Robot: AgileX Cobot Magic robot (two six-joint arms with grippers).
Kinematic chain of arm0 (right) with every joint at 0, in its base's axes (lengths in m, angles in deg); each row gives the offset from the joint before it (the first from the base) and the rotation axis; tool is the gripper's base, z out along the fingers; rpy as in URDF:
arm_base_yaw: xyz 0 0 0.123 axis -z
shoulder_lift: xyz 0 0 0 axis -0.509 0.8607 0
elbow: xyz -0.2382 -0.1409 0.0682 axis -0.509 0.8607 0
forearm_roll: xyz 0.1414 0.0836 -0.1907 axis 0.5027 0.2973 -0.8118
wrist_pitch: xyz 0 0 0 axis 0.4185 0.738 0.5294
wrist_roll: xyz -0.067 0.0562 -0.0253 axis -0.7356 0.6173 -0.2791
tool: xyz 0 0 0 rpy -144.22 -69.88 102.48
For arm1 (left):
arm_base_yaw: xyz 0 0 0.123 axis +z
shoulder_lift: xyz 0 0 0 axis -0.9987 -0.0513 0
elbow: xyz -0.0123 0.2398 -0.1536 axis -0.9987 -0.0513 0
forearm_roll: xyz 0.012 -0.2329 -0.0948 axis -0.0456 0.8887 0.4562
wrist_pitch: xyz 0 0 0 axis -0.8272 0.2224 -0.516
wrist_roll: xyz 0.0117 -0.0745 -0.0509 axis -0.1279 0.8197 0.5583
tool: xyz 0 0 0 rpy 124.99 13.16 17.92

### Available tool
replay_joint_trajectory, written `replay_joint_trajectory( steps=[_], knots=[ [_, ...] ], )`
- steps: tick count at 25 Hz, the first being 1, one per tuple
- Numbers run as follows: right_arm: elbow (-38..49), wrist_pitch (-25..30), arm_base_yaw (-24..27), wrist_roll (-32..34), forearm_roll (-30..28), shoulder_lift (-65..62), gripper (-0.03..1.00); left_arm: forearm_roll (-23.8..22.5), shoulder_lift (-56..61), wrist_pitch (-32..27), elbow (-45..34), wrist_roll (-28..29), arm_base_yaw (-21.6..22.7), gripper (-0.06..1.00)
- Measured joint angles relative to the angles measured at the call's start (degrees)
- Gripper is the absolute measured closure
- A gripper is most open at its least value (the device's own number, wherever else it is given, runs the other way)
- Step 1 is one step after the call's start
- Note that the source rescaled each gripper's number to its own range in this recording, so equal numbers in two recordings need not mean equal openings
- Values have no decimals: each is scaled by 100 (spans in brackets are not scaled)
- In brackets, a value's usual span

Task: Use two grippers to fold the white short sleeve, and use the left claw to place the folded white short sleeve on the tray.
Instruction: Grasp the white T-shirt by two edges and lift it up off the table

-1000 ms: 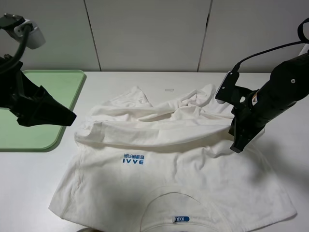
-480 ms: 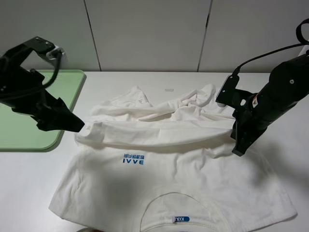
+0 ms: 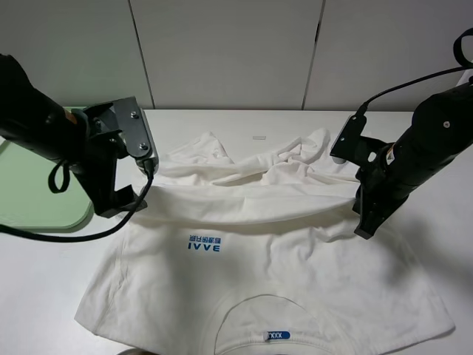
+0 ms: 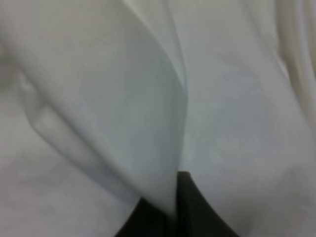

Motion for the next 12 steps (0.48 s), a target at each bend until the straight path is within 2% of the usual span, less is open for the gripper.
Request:
replay_joint_trajectory(
  steps=[4,12],
  knots=[
    [0,-25,0,0,6,0,97,-125,-432,719,5,119,-7,3],
    [0,-198,0,0,24,0,97,-131,-1341,905,5,214,-7,5]
  ],
)
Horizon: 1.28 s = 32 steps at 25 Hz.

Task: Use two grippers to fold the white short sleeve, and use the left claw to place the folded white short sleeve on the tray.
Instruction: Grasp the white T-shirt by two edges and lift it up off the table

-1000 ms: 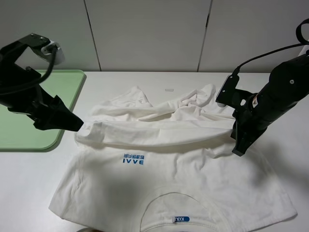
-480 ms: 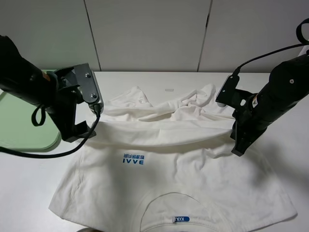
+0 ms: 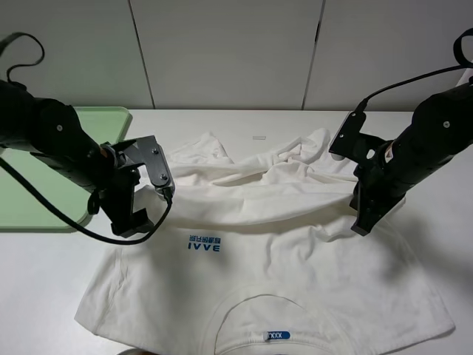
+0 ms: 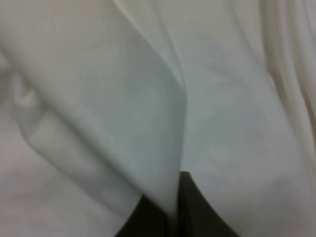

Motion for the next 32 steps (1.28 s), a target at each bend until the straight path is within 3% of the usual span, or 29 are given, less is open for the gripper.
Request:
replay_joint_trajectory(
  steps=[10,12,13,14,15,16,18,27,32],
  knots=[
    [0,-101,0,0,64,0,97,0,-332,523,6,429,0,10],
    [0,-103,0,0,171,0,97,0,-332,581,6,495,0,15],
    [0,-103,0,0,171,0,97,0,-332,595,6,522,0,23],
    [0,-102,0,0,196,0,97,0,-332,570,6,544,0,44],
    [0,-102,0,0,207,0,97,0,-332,518,6,551,0,55],
    [0,-102,0,0,215,0,97,-6,-332,354,6,551,0,81],
    [0,-83,0,0,227,0,97,-6,-332,299,6,551,0,90],
    [0,247,0,151,226,-55,97,-5,310,74,1,922,0,94],
    [0,37,0,533,-23,-787,97,-198,1207,-152,1,939,0,94]
  ],
)
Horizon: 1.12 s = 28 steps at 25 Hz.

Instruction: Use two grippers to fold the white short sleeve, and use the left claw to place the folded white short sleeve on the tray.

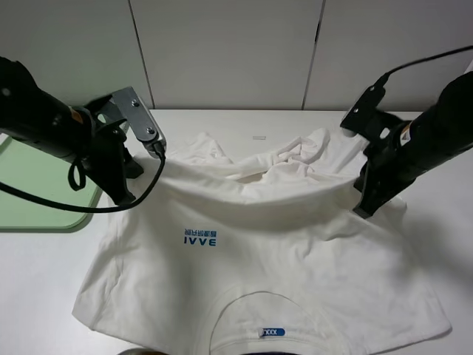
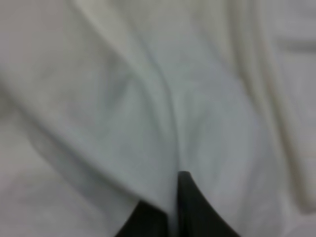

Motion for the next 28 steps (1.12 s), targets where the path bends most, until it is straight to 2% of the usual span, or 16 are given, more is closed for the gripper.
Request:
replay_joint_trajectory(
  steps=[3,12,19,22,24,28],
  knots=[
    [0,-214,0,320,-384,-665,97,-63,528,-183,0,12,0,94],
    [0,-196,0,606,-1179,-2484,97,-67,2134,-258,0,101,0,94],
    [0,-154,-19,554,-1356,-3933,97,-46,4165,-320,38,105,-25,94],
    [0,-290,-51,214,-1566,-4779,97,-10,4931,-481,249,105,-38,94],
    [-33,-317,-70,-34,-1610,-5208,97,26,5319,-721,481,92,-52,94],
    [-353,-194,-70,-158,-1592,-5466,97,238,5644,-1756,1098,50,-58,94]
  ],
)
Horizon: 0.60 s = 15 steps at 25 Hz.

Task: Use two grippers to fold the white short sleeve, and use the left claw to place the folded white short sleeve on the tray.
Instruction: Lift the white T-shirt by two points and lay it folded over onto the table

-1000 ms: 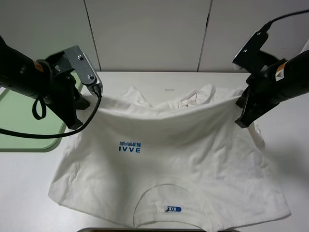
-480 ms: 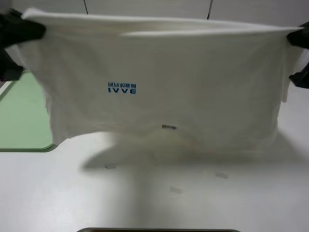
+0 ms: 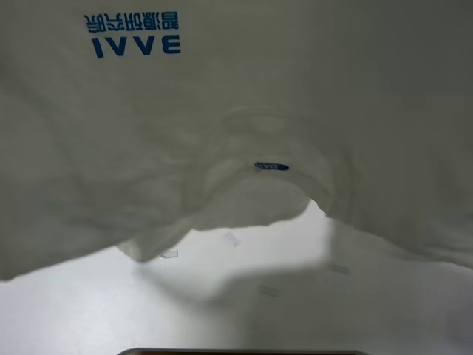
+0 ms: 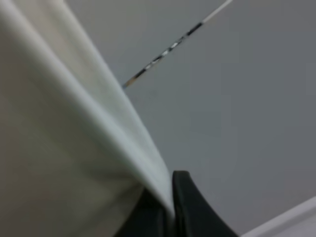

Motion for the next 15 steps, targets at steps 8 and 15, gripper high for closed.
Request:
replay_joint_trajectory(
  steps=[8,15],
  knots=[
    [-456,280,0,-31,-103,2177,97,-156,-862,-1212,94,0,0,94],
    [-723,-241,0,105,-1285,5613,97,-1626,-3586,-1533,-18,98,6,94]
  ],
)
